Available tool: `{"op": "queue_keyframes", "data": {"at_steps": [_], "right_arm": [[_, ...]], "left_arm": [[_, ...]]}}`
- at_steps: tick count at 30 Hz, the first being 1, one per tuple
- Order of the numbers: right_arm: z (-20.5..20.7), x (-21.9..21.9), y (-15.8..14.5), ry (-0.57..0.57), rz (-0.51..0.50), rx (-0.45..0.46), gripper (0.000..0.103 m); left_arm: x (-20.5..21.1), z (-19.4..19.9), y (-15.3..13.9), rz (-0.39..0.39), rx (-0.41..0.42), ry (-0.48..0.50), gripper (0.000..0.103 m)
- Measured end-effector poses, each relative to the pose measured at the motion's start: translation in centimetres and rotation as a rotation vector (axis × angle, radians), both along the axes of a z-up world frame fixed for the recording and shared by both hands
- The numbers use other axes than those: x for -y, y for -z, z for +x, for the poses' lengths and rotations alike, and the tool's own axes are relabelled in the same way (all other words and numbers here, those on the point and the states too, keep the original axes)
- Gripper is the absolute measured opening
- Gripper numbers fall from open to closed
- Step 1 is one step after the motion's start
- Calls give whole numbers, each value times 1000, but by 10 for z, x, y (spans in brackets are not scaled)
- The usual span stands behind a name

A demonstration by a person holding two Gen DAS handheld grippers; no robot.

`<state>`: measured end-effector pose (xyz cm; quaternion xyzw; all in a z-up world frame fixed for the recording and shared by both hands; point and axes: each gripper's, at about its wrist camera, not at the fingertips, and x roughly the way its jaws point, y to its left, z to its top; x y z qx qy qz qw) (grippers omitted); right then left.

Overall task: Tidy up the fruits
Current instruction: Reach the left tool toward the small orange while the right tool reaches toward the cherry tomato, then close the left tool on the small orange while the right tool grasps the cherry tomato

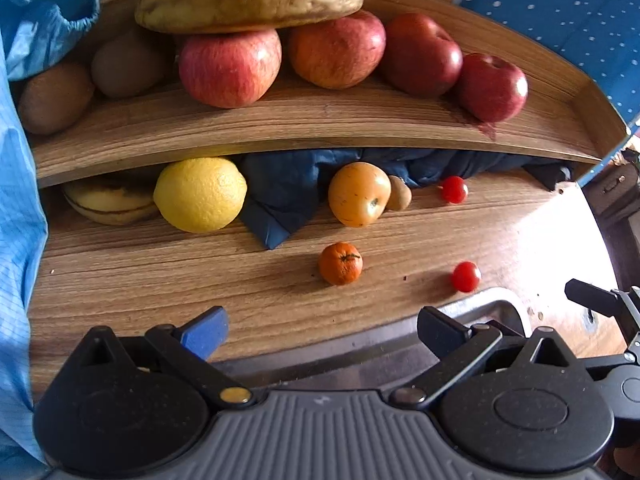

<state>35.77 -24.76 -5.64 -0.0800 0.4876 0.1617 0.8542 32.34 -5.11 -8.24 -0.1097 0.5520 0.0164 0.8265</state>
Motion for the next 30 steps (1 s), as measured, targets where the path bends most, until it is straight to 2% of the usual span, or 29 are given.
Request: {"op": "queue_keyframes", "data": {"at_steps": [12,18,21,26,30], "right_arm": [[19,-11,19,-46,17,-14,92],[25,-17,26,-49,30,-48,81],[26,-19,28,-52,34,-55,74],[28,-19,30,-35,38,-67,52],[30,-20,32,-38,45,-78,45]], "left_arm": [[5,24,16,2,-41,1,102],[11,34,22,17,-42,12,101],[13,37,23,34,-33,25,96],[15,39,24,34,-27,44,81],[13,39,25,17,-22,42,68]]}}
